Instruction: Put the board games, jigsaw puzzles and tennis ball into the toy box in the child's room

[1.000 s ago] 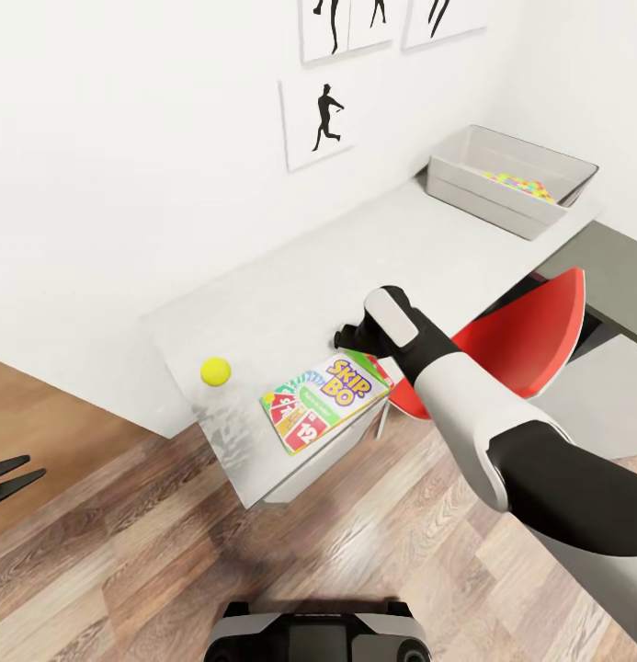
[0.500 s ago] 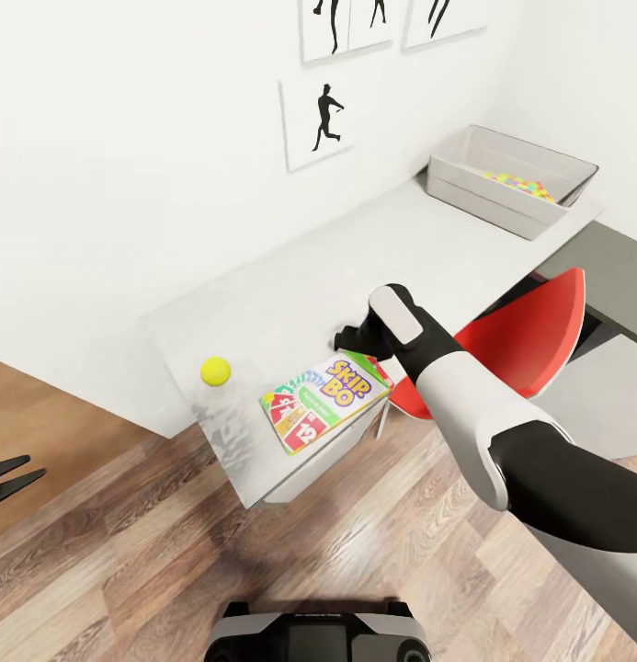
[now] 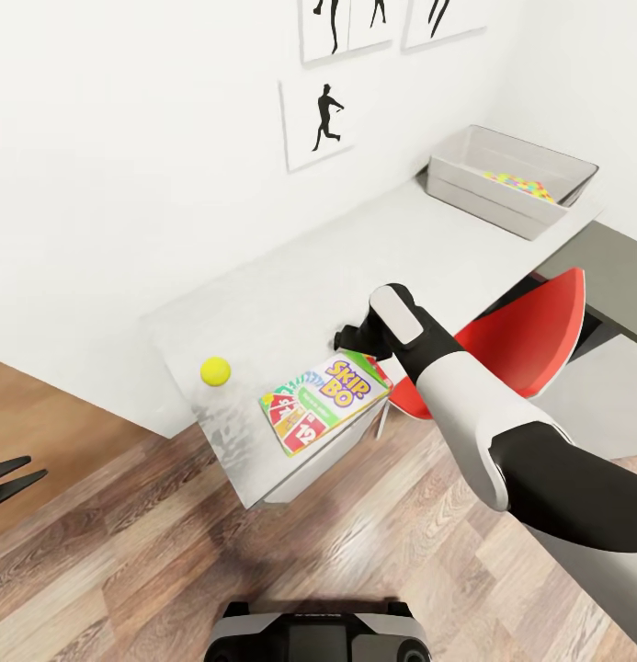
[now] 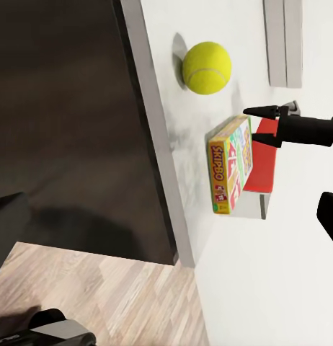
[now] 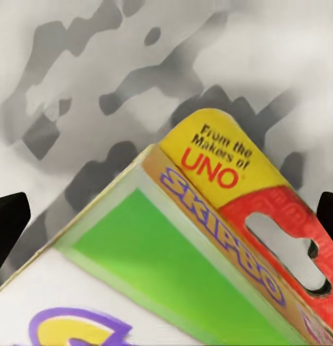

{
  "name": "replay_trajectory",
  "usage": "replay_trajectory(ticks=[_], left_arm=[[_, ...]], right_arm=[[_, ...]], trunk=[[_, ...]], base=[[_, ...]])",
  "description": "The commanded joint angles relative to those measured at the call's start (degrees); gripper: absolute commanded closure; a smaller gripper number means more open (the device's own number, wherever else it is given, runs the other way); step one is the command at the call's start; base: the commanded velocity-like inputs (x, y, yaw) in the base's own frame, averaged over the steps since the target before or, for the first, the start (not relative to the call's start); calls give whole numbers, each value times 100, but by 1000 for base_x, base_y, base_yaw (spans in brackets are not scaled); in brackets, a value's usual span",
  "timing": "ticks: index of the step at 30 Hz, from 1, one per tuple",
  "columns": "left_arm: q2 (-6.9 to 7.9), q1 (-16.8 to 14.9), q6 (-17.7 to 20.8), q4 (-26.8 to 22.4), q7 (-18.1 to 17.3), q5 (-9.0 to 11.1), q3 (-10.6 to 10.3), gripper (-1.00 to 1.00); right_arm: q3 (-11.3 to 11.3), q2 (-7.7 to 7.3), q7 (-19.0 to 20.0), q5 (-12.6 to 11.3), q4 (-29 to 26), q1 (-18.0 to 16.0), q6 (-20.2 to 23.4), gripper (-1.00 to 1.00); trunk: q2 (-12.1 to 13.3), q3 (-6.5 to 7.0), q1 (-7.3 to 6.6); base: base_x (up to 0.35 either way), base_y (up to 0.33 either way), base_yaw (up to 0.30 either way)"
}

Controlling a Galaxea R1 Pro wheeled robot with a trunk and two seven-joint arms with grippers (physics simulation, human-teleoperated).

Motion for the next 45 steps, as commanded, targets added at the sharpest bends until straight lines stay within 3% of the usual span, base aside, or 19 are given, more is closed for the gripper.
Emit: replay_trajectory(ticks=[1, 11, 22, 33, 34, 45], left_arm=[[2, -2, 61, 0, -24, -4, 0, -100], [-23, -2, 61, 1, -24, -8, 1, -100], [-25, 0, 61, 0, -24, -8, 0, -100], [-25, 0, 61, 1, -24, -8, 0, -100], [-25, -1, 61, 1, -24, -8, 0, -100], [-25, 1, 61, 0, -24, -8, 0, -100]], right_arm=[[13, 0, -55, -35, -3, -5, 7, -100], [-84, 0, -89, -209, -12, -5, 23, -100], [-102, 0, -103, -235, 14, -5, 50, -100], [-104, 0, -173, -365, 129, -16, 254, -100], [-103, 0, -173, -562, 135, -22, 294, -100], [-104, 0, -178, -578, 146, -141, 585, -100]], trunk=[[-9, -8, 3], [-9, -8, 3], [-9, -8, 3], [-9, -8, 3], [-9, -8, 3], [-9, -8, 3]], base=[[0, 0, 0], [0, 0, 0], [0, 0, 0], [0, 0, 0], [0, 0, 0], [0, 0, 0]])
